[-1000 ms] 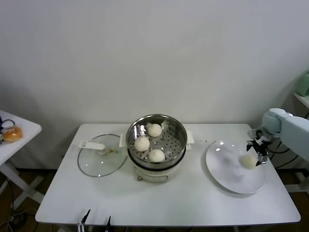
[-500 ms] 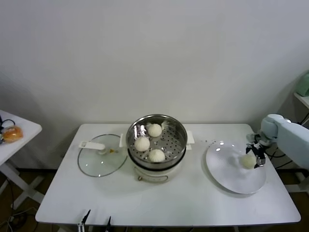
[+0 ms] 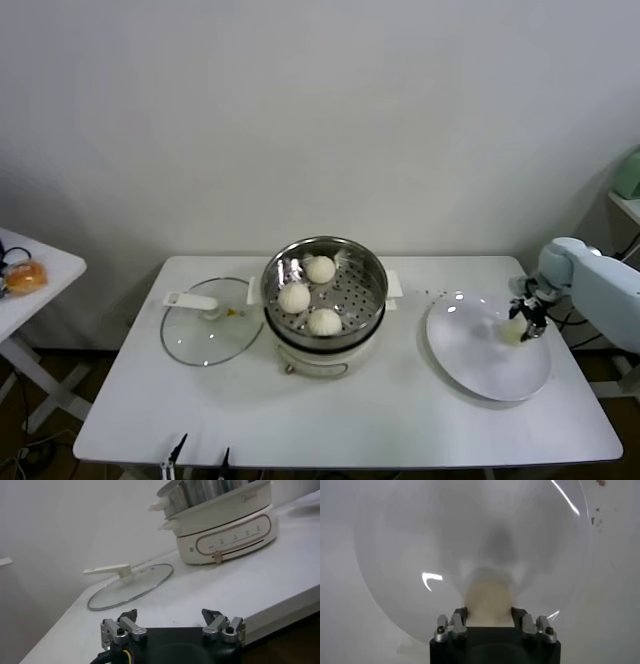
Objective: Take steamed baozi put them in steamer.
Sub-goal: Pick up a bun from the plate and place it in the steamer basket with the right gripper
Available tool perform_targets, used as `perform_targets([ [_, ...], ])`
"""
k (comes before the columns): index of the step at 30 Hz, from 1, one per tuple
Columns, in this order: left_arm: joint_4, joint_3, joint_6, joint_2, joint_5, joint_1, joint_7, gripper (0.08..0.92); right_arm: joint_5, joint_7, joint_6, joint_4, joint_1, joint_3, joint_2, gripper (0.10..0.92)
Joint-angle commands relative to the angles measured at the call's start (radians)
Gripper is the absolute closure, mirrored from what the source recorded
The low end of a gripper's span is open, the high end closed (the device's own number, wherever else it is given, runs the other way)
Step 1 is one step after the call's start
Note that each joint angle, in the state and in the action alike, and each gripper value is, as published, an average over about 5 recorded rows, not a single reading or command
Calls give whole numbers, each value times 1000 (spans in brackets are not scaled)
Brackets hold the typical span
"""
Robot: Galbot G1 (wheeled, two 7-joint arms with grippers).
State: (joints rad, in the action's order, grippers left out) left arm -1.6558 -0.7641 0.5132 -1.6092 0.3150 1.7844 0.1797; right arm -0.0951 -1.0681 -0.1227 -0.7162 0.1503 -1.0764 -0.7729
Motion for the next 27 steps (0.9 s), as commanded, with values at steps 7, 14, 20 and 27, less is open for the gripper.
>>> perform_targets([
  [7, -10, 1, -4, -45, -1, 4, 1, 177, 413, -17, 102, -395, 598, -537, 68, 407],
  [14, -14, 3, -7, -46, 1, 5, 2, 177, 671, -20, 235, -586, 881, -692, -31, 390],
  [20, -17, 5, -6, -47, 2, 7, 2, 177, 810, 5, 348, -658, 926, -650, -137, 387],
  [27, -15, -2, -7, -44, -4, 3, 3, 177, 853, 51, 434, -652, 782, -525, -236, 373],
])
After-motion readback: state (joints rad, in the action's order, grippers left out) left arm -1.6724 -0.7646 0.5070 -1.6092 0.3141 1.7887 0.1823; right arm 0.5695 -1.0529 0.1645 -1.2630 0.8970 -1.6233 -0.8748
